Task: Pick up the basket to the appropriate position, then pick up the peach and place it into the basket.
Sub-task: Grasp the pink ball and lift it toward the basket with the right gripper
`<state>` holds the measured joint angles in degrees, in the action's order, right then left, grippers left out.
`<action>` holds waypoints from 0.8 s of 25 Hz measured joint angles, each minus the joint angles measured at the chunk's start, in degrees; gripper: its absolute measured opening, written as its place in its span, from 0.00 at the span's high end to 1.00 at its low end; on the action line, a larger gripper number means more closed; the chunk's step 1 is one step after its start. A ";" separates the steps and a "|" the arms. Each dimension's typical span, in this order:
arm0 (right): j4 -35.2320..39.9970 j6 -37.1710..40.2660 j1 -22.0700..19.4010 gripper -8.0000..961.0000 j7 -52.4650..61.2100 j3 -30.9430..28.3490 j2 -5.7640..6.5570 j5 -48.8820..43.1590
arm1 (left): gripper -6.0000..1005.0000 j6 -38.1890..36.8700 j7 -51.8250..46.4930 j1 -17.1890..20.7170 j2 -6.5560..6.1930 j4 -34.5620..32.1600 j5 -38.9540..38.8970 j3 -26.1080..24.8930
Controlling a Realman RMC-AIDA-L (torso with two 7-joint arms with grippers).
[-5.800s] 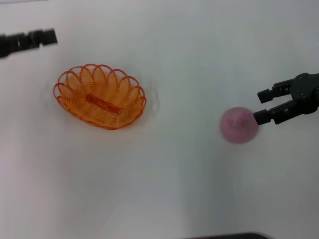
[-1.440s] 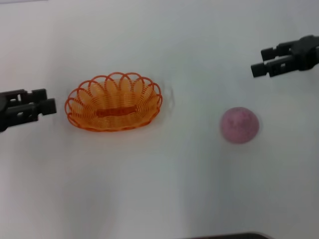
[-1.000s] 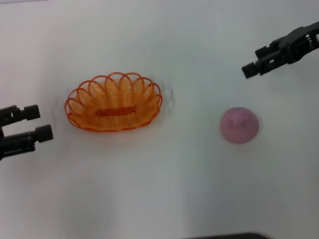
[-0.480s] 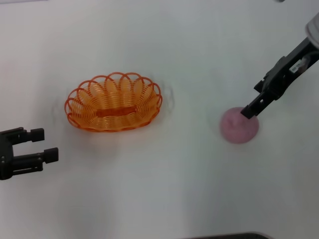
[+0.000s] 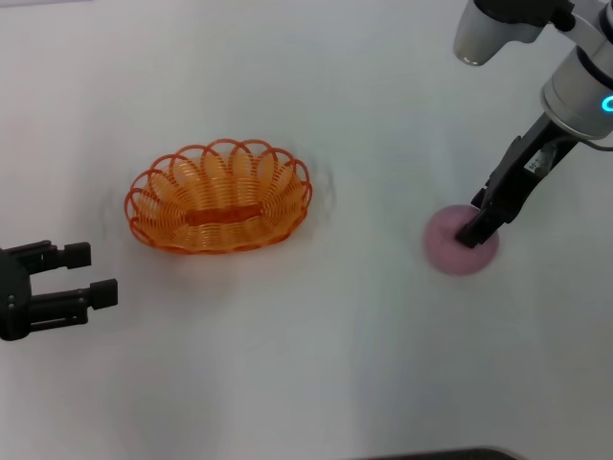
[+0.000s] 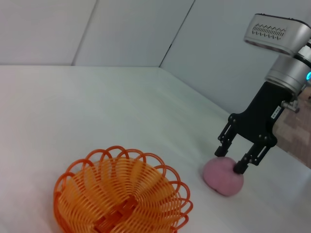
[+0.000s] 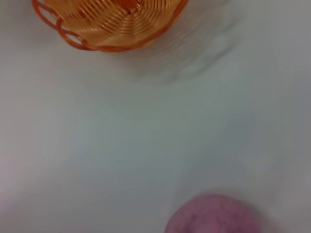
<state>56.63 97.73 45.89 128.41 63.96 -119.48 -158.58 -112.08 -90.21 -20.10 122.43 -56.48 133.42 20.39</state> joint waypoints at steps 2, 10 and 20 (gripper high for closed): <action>-0.01 -0.05 0.00 0.22 0.03 -0.12 0.10 0.15 | 0.21 0.24 0.00 -0.02 0.00 0.12 0.00 0.00; -0.08 -0.07 0.46 0.57 0.01 -0.03 0.10 0.18 | 0.21 0.23 -0.63 -0.33 0.00 1.09 0.00 0.58; 6.93 0.66 0.76 0.89 -1.12 -2.42 0.22 6.07 | 0.21 0.45 -0.84 -0.57 0.00 1.13 0.00 0.72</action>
<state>63.56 98.39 46.65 127.29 61.55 -119.26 -152.51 -111.63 -91.04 -20.67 122.43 -55.36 133.42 21.11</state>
